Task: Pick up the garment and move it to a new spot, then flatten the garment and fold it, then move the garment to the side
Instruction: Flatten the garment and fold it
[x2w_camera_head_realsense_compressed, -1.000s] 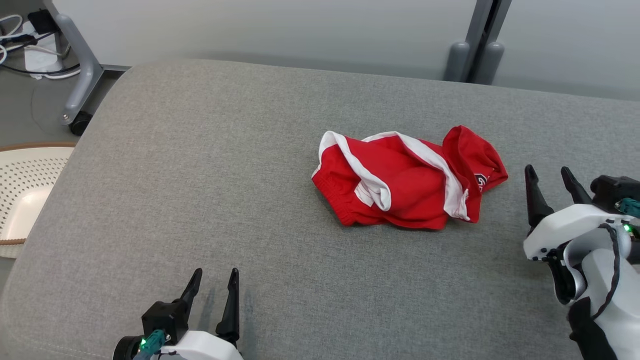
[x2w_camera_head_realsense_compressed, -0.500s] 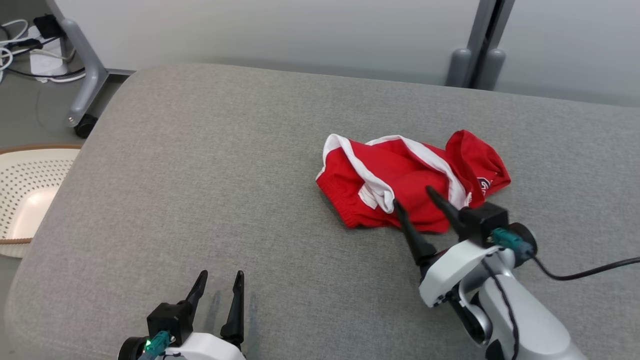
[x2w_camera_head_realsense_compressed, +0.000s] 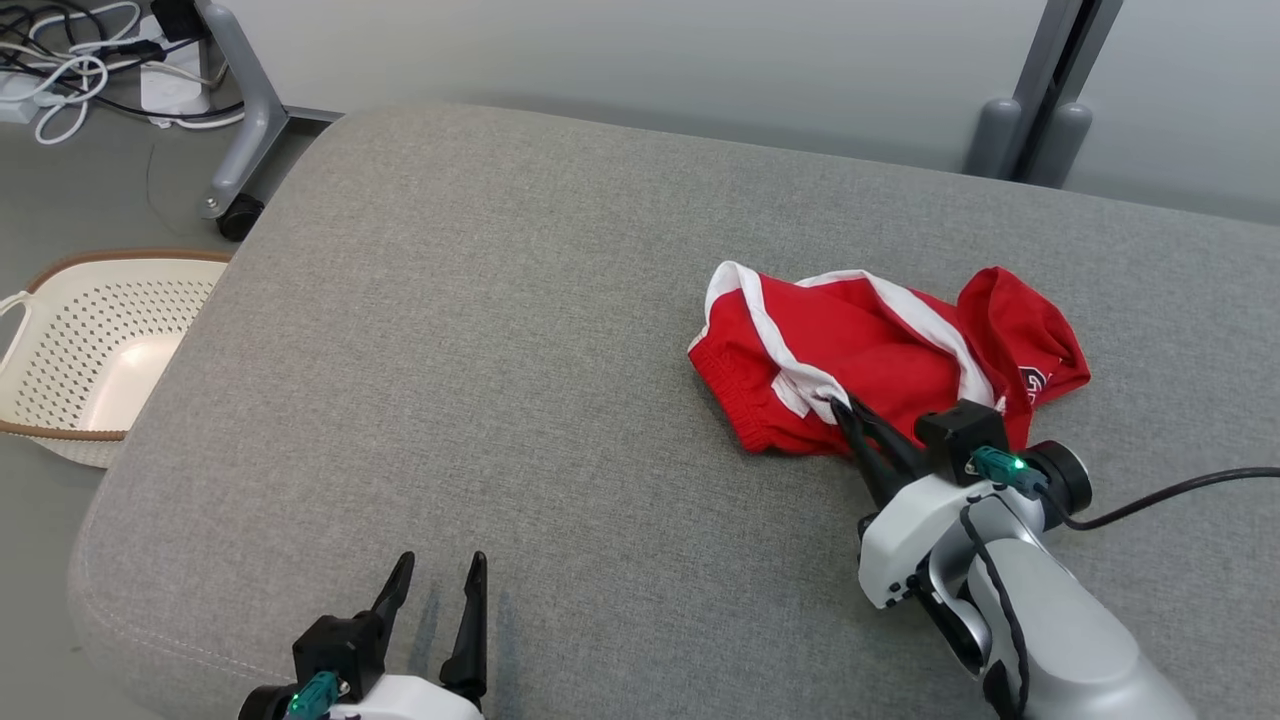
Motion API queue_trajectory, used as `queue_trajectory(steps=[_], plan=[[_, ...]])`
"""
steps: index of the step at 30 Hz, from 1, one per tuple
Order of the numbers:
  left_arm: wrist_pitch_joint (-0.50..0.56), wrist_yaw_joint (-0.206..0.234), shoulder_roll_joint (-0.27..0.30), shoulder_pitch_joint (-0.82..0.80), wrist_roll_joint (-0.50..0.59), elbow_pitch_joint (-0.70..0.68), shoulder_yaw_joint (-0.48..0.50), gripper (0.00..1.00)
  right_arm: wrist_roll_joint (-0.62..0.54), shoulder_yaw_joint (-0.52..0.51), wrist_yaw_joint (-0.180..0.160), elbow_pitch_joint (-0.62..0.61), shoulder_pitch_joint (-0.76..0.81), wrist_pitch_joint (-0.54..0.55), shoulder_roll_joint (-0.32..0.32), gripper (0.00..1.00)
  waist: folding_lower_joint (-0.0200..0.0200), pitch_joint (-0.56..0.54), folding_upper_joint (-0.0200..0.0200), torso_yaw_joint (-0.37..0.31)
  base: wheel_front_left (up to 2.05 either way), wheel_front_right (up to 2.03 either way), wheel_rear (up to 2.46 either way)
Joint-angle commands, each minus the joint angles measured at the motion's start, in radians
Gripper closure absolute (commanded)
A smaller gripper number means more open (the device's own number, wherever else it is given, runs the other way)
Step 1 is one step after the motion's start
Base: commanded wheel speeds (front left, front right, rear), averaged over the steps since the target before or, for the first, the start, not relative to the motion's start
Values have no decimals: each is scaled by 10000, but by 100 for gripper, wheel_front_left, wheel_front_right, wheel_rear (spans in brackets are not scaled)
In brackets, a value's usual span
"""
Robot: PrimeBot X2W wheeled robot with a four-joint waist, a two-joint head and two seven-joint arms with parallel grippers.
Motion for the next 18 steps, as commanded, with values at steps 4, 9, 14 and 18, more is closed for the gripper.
queue_trajectory(steps=[4,9,14,18], plan=[[-45,85,41,-32,-67,-49,52,0,-379,-278,-4,233,-311,6,-167,100,0,-33,0,-63,0,0,0],[-45,57,41,184,-20,-55,180,0,-554,-674,-4,-428,-638,6,-784,100,0,-417,0,-582,0,0,0],[-45,-7,35,309,12,-55,278,0,-716,-628,-4,-1373,-937,6,-1796,100,0,-827,0,-1311,0,0,0],[-45,-8,41,397,-42,-35,253,0,-585,-201,-5,-2076,-982,127,-2697,100,0,-916,0,-1819,0,0,0]])
